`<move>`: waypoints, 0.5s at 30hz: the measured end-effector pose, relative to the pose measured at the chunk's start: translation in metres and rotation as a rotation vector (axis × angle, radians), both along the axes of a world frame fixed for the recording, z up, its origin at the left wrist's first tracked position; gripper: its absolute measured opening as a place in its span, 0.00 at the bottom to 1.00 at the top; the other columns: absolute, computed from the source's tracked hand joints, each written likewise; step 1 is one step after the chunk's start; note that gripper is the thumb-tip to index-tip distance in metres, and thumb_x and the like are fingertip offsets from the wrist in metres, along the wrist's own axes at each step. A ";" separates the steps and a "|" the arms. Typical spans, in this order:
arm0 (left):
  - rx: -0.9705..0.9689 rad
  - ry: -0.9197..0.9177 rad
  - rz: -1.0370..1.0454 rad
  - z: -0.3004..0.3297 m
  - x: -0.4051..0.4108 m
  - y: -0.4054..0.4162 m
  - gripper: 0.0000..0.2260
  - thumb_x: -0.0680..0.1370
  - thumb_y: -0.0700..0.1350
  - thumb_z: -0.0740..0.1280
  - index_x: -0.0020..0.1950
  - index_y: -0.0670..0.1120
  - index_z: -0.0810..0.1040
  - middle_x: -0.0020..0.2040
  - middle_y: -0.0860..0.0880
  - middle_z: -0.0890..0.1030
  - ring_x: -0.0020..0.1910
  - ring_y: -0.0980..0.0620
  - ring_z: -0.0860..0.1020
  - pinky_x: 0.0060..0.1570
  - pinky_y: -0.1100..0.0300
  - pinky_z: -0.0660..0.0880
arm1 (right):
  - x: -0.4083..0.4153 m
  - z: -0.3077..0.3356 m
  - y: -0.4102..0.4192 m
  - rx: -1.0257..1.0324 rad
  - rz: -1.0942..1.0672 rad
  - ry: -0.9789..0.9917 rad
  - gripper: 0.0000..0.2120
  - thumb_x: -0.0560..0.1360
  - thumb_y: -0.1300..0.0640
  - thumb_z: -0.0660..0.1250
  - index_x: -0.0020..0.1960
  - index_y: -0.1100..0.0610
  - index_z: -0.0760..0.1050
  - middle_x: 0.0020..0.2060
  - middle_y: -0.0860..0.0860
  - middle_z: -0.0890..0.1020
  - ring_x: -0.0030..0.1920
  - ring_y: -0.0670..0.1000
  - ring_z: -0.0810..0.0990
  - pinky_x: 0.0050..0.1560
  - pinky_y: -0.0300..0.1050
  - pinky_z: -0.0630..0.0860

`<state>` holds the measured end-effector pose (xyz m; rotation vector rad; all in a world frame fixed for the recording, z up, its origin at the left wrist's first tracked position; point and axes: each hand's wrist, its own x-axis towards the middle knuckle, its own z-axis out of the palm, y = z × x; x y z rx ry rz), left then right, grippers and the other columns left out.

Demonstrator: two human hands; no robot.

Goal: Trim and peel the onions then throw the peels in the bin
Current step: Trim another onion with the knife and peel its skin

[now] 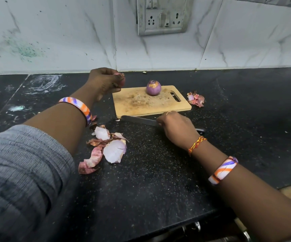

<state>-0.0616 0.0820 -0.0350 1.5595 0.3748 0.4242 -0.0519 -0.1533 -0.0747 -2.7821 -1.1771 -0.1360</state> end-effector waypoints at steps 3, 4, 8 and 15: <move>-0.008 -0.007 -0.005 -0.001 0.002 -0.003 0.05 0.74 0.42 0.68 0.44 0.44 0.73 0.42 0.46 0.79 0.40 0.52 0.79 0.33 0.66 0.79 | -0.010 0.002 0.004 0.035 0.116 0.093 0.14 0.77 0.64 0.59 0.57 0.53 0.78 0.52 0.54 0.81 0.53 0.55 0.78 0.52 0.55 0.77; 0.006 -0.005 -0.019 -0.002 0.002 -0.005 0.04 0.75 0.42 0.67 0.45 0.45 0.73 0.41 0.47 0.78 0.39 0.52 0.79 0.33 0.65 0.79 | -0.011 0.006 0.004 0.058 0.120 0.106 0.14 0.78 0.63 0.59 0.57 0.53 0.78 0.52 0.54 0.81 0.53 0.55 0.78 0.52 0.56 0.76; 0.120 0.038 -0.058 -0.011 0.008 -0.006 0.07 0.79 0.44 0.60 0.54 0.46 0.75 0.45 0.49 0.78 0.39 0.55 0.75 0.39 0.64 0.73 | 0.007 0.026 -0.005 0.176 0.057 0.184 0.09 0.77 0.58 0.60 0.51 0.52 0.79 0.45 0.54 0.82 0.47 0.56 0.79 0.48 0.53 0.76; 0.107 0.159 -0.133 -0.022 0.017 -0.010 0.19 0.75 0.32 0.63 0.66 0.36 0.67 0.58 0.39 0.73 0.51 0.47 0.76 0.47 0.60 0.79 | 0.033 0.033 -0.015 0.697 -0.290 0.759 0.08 0.80 0.61 0.55 0.51 0.59 0.72 0.31 0.53 0.75 0.27 0.47 0.71 0.24 0.38 0.69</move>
